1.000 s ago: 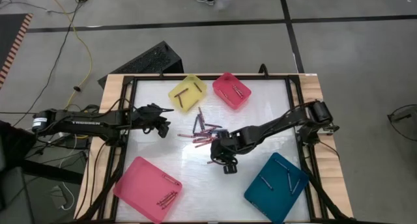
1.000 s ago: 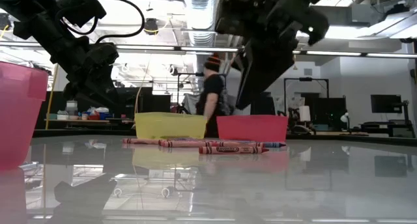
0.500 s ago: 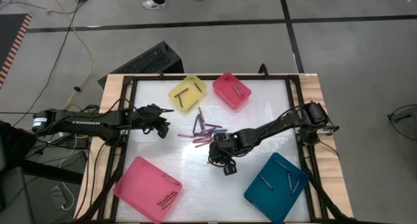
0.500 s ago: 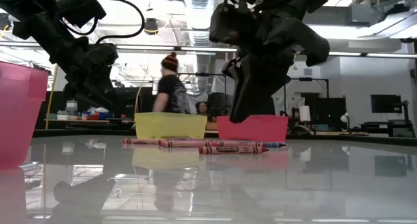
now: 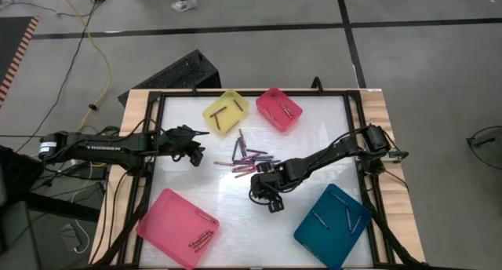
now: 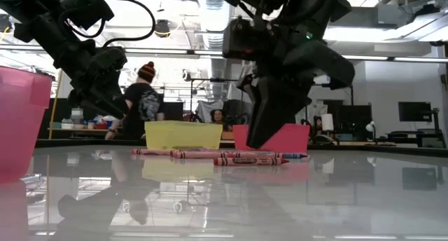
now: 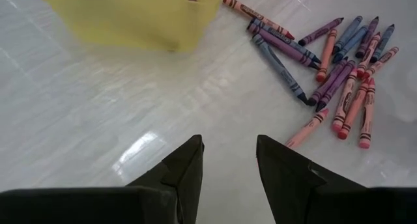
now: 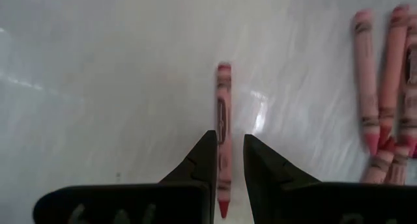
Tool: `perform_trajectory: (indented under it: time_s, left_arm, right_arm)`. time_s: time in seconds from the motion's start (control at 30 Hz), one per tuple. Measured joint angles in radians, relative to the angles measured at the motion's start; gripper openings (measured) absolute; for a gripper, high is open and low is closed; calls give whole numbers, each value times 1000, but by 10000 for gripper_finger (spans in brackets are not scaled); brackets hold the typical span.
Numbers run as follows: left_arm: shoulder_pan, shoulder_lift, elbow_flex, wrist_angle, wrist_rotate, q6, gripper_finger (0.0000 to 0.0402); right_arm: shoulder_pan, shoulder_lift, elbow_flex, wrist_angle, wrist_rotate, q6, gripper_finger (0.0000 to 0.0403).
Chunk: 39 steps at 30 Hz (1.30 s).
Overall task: Sort crayons
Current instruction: Put the red crayon into the pink bin
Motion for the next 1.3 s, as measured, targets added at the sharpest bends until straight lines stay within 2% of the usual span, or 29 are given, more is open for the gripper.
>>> perform_trajectory:
  time_s: [0.6, 0.77, 0.93, 1.13, 1.3]
  left_arm:
    - [0, 0, 0, 0, -1, -2, 133]
    - [0, 0, 0, -3, 1, -2, 133]
    - [0, 0, 0, -2, 2, -2, 133]
    - [0, 0, 0, -3, 1, -2, 133]
    - [0, 0, 0, -3, 0, -2, 133]
  right_arm:
    - [13, 81, 5, -42, 6, 12, 71]
    - [19, 100, 5, -77, 40, 90, 68]
    - [22, 96, 3, -81, 90, 136, 54]
    - [21, 97, 2, -83, 97, 148, 23]
    - [21, 98, 1, -83, 100, 240, 5]
